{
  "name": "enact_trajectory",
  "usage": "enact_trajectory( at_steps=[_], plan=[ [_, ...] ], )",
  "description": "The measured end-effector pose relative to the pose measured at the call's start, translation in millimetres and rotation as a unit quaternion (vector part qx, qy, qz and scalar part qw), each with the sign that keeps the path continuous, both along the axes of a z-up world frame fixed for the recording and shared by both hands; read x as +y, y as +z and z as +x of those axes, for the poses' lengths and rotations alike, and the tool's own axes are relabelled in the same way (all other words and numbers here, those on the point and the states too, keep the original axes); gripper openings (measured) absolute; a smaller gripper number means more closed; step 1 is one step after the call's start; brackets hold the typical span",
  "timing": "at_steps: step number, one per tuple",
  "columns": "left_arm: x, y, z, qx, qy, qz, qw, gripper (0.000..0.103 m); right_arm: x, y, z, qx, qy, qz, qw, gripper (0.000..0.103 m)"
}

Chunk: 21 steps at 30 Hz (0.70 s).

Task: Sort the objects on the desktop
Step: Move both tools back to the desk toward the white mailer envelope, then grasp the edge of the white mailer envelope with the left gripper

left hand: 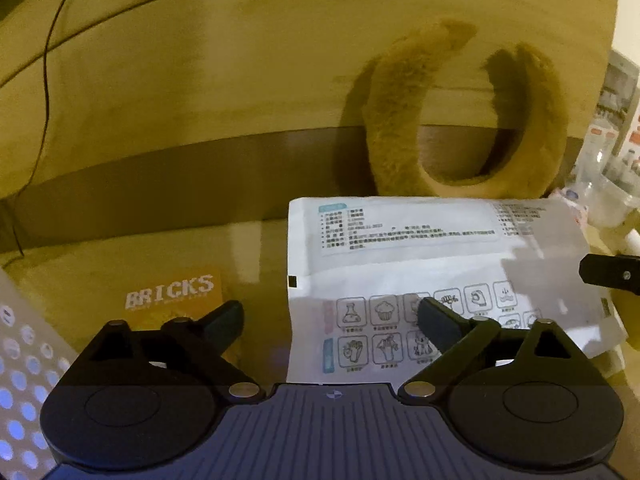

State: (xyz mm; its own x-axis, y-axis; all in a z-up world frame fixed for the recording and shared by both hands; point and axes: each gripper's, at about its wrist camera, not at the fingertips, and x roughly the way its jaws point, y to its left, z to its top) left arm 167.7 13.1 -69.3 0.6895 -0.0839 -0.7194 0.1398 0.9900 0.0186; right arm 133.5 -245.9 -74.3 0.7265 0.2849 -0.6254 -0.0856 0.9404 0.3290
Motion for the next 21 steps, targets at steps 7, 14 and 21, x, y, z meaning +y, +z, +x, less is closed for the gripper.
enact_trajectory(
  at_steps=[7,14,21],
  plan=[
    [-4,0,10,0.001,-0.01,-0.019,0.9998,0.101,4,-1,18,0.008,-0.005,0.007,1.0,0.095],
    [-17,-2,5,-0.005,-0.043,-0.012,0.999,0.1,16,2,17,-0.004,0.011,0.011,1.0,0.093],
    [3,-7,0,-0.004,-0.014,-0.014,0.9998,0.102,18,3,11,0.031,-0.042,0.017,0.999,0.095]
  ],
)
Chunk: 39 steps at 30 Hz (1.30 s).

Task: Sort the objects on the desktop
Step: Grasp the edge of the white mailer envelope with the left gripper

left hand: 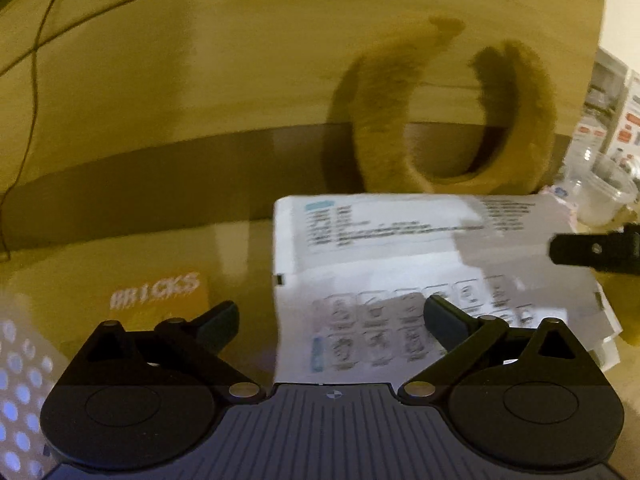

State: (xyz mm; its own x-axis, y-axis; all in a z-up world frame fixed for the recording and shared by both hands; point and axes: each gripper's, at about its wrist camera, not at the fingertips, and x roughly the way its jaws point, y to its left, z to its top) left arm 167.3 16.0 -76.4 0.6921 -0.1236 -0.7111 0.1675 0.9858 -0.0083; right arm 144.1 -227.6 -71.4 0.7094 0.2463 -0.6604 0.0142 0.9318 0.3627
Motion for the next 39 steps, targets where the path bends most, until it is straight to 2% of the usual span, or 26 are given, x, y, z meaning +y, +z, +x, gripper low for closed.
enact_trajectory(
  at_steps=[5,7,11,13,16,17,19,20,21,22,26,28,29,31,32,33,35,39],
  plan=[
    [7,-1,0,0.005,0.003,-0.01,0.9999,0.103,5,-4,-9,-0.004,-0.014,-0.032,0.999,0.097],
    [6,0,3,0.005,0.001,-0.013,0.9999,0.103,4,-4,-8,-0.006,-0.015,-0.031,0.999,0.1],
    [4,-3,16,0.021,-0.01,-0.044,0.9988,0.102,12,-7,7,-0.003,-0.007,-0.051,0.999,0.103],
    [3,-3,21,0.023,-0.011,-0.055,0.9982,0.102,13,-7,13,-0.009,0.003,-0.041,0.999,0.103],
    [-1,-2,23,0.027,-0.023,-0.073,0.9967,0.094,15,-7,16,-0.015,0.0,-0.037,0.999,0.1],
    [-4,-1,22,0.024,-0.021,-0.07,0.997,0.093,15,-7,14,-0.022,0.002,-0.031,0.999,0.091],
    [-8,0,16,0.009,-0.024,-0.058,0.998,0.085,16,-4,10,-0.036,0.004,-0.034,0.999,0.055],
    [-9,1,13,0.005,-0.023,-0.058,0.9981,0.08,17,-3,7,-0.044,0.017,-0.035,0.998,0.019],
    [-8,2,11,0.003,-0.018,-0.058,0.9982,0.076,19,0,5,-0.051,0.034,-0.027,0.998,0.001],
    [-5,3,8,0.003,-0.012,-0.063,0.998,0.07,20,1,5,-0.047,0.051,-0.013,0.998,0.0],
    [-2,6,-5,0.004,-0.015,-0.065,0.9978,0.049,40,4,-14,-0.047,0.087,0.003,0.995,0.002],
    [-2,7,-14,0.002,-0.014,-0.061,0.998,0.042,48,3,-30,-0.056,0.097,-0.01,0.994,0.006],
    [-1,7,-19,0.002,-0.011,-0.061,0.9981,0.036,48,3,-40,-0.063,0.098,-0.007,0.993,0.008],
    [3,7,-24,0.0,-0.003,-0.06,0.9982,0.025,43,2,-56,-0.066,0.094,-0.001,0.993,0.048],
    [5,8,-24,0.0,0.001,-0.061,0.9981,0.021,39,1,-62,-0.063,0.091,0.0,0.994,0.084],
    [7,10,-25,0.0,0.004,-0.065,0.9979,0.02,33,1,-69,-0.066,0.079,-0.001,0.995,0.091],
    [9,13,-24,-0.003,0.009,-0.063,0.998,0.014,16,1,-82,-0.078,0.052,-0.006,0.996,0.09],
    [6,16,-22,-0.007,0.007,-0.049,0.9987,0.012,-23,-6,-88,-0.049,-0.002,0.031,0.998,0.09]
  ],
)
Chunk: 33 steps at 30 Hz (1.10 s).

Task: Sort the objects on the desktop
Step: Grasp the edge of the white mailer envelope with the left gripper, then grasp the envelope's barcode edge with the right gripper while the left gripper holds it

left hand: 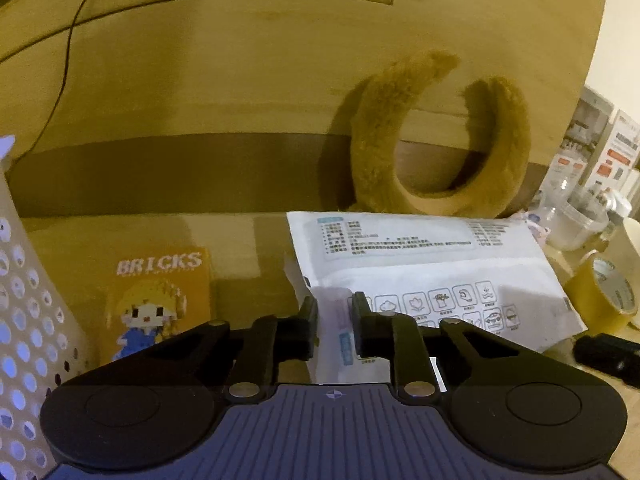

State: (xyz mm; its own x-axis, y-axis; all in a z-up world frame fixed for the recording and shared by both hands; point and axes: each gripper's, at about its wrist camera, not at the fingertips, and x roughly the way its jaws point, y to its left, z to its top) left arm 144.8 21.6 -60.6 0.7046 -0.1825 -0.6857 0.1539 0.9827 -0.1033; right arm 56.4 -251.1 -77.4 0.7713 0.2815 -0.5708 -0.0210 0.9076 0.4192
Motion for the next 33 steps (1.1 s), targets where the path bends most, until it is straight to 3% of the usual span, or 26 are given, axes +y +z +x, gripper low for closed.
enact_trajectory(
  at_steps=[5,11,17,21,27,30,33],
  plan=[
    [-4,-3,0,0.002,0.001,0.014,0.9999,0.013,-24,-12,10,0.018,-0.032,0.033,0.999,0.09],
    [-2,-3,1,0.003,0.004,0.018,0.9998,0.014,-26,-18,33,0.043,-0.03,0.057,0.997,0.09],
    [-2,-4,5,0.004,0.004,0.021,0.9998,0.014,-21,-13,37,0.036,-0.034,0.046,0.998,0.09],
    [-3,-4,4,0.003,0.001,0.025,0.9997,0.015,-13,-4,35,0.026,-0.019,0.002,0.999,0.09],
    [-1,-2,4,0.002,-0.003,0.027,0.9996,0.016,-18,9,35,-0.005,-0.022,0.028,0.999,0.091],
    [-2,-3,4,0.003,-0.006,0.026,0.9996,0.02,-18,17,35,-0.031,-0.016,0.05,0.998,0.093],
    [-3,-4,6,0.004,-0.007,0.023,0.9997,0.031,-11,17,50,-0.019,-0.007,0.045,0.999,0.098]
  ],
)
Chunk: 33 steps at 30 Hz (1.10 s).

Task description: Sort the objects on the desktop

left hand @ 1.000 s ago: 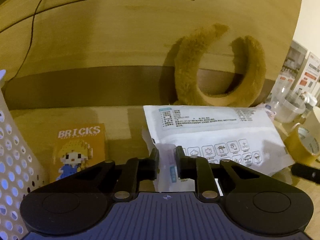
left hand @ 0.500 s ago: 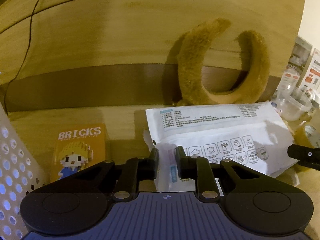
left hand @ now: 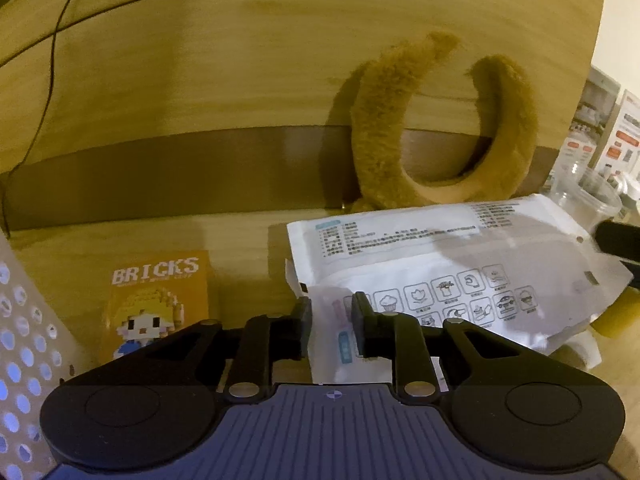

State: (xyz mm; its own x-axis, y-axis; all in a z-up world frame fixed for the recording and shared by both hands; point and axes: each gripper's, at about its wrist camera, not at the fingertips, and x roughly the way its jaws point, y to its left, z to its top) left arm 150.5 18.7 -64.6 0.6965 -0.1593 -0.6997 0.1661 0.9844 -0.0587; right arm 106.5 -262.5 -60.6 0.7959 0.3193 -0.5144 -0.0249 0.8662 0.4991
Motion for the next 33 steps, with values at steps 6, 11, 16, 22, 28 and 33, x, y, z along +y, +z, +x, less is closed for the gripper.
enact_trajectory(
  at_steps=[6,11,16,22,28,33],
  plan=[
    [10,-4,6,0.014,0.008,-0.037,0.9992,0.035,10,-8,28,0.017,0.019,-0.013,1.0,0.098],
    [14,-6,7,0.02,0.025,-0.044,0.9985,0.033,17,-12,35,0.032,0.021,-0.015,0.999,0.036],
    [23,0,-1,0.019,0.044,-0.051,0.9976,0.036,18,-11,30,0.029,0.039,-0.016,0.999,0.021],
    [20,-2,-25,0.029,0.016,-0.04,0.9986,0.045,13,-7,18,0.029,0.043,-0.017,0.999,0.018],
    [13,-3,-24,0.03,0.011,-0.048,0.9983,0.034,9,-8,1,0.03,0.039,-0.028,0.998,0.018],
    [16,3,-23,0.03,0.022,-0.052,0.9979,0.0,12,-5,0,0.026,0.032,-0.037,0.998,0.018]
  ],
)
